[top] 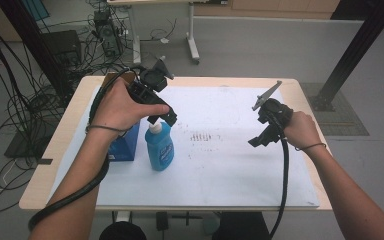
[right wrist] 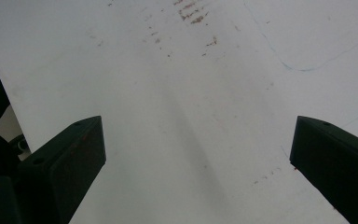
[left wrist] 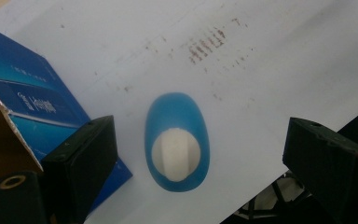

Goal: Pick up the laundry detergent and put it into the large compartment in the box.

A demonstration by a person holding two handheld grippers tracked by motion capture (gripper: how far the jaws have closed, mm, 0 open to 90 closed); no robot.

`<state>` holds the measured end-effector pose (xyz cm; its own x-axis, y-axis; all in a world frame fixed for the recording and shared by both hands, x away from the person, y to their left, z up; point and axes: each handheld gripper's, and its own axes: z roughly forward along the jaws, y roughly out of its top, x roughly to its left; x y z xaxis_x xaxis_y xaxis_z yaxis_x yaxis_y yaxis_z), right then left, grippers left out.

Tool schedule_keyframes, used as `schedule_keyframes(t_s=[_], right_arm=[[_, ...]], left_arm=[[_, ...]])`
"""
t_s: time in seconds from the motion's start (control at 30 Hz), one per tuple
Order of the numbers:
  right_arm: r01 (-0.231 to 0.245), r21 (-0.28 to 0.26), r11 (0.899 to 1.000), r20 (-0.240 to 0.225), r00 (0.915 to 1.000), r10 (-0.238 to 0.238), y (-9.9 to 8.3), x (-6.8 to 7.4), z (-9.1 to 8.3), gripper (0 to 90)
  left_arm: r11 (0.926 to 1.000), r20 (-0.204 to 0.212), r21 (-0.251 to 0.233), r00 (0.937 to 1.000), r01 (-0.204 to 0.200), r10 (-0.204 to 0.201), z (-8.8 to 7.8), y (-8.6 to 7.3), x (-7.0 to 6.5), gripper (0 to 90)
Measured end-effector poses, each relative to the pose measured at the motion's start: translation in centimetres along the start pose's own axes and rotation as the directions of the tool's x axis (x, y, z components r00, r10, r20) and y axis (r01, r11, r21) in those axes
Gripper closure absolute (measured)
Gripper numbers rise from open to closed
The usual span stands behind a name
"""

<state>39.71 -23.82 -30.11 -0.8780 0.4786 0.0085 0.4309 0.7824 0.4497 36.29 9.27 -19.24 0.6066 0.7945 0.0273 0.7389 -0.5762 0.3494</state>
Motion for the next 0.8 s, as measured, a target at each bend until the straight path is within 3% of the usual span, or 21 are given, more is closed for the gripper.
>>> schedule_keyframes(t_s=[0.5,0.67,0.73,0.8], right_arm=[[0.001,0.005,1.0,0.005,1.0,-0.001,-0.2,-0.1,0.0,3.2],[0.001,0.006,1.0,0.002,1.0,-0.001,-0.2,-0.1,0.2,3.2],[0.004,0.006,1.0,0.003,1.0,-0.004,-0.2,-0.1,0.3,3.2],[0.012,0.011,1.0,0.006,0.9999,-0.012,-0.3,-0.2,0.3,3.2]], left_arm=[[0.9998,0.004,0.016,0.9999,0.014,-0.014,1.5,-0.3,0.6,10.4],[0.9995,-0.006,0.026,0.9999,0.016,-0.015,2.0,-0.4,0.6,10.4],[0.9993,-0.035,0.035,0.9993,0.015,-0.014,2.2,-0.4,0.7,10.5],[0.999,-0.029,0.038,0.9994,0.021,-0.02,2.5,-0.5,0.9,10.4]])
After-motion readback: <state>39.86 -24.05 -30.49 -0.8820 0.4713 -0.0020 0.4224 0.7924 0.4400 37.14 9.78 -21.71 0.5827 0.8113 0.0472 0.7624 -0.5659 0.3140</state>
